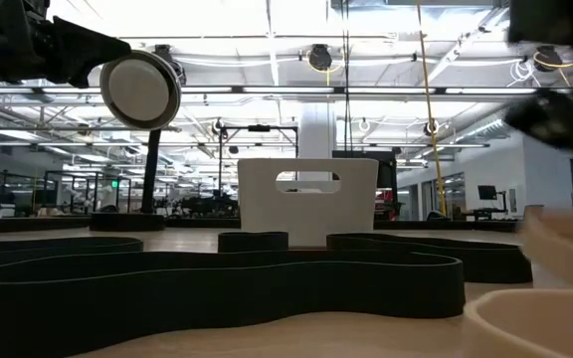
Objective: Pick and place rubber bands into bin
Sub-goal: Put the right brown rubber band into the gray bin, then put the bottom left large black rubber band into the gray bin, then put the right large black rubber band into the gray bin
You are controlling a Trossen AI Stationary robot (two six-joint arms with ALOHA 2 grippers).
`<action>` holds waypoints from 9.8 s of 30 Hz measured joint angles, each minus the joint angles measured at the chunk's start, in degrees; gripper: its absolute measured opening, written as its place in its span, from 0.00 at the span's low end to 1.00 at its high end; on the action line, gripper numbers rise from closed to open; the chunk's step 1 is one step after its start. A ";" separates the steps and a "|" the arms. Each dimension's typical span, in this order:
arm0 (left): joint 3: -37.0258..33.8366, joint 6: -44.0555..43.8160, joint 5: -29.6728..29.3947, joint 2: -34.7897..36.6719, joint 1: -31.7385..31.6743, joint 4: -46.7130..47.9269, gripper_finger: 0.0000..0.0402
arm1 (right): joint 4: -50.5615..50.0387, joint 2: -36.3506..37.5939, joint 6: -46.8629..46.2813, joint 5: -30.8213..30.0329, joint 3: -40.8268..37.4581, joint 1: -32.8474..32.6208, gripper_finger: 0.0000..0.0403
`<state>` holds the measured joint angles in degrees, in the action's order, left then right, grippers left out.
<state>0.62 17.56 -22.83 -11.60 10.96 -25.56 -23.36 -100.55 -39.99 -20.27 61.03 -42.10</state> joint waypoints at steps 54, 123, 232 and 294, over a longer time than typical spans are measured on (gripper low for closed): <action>-0.02 2.19 -0.26 0.00 -0.02 1.51 0.10 | 34.72 11.54 52.06 1.03 -8.50 38.72 0.05; 9.80 -27.89 -2.73 -26.11 10.03 17.36 0.03 | 51.34 77.30 46.03 20.46 -57.94 45.19 0.00; 32.35 -6.79 20.81 -51.67 -10.98 0.64 0.00 | 50.12 77.28 50.19 19.91 -58.14 45.17 0.00; 51.75 -2.29 3.24 -51.73 4.09 41.02 0.03 | 49.66 76.76 51.13 20.37 -58.11 45.17 0.00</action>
<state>52.37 15.27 -19.59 -63.33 15.05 15.45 26.30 -23.79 11.14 0.10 2.92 3.07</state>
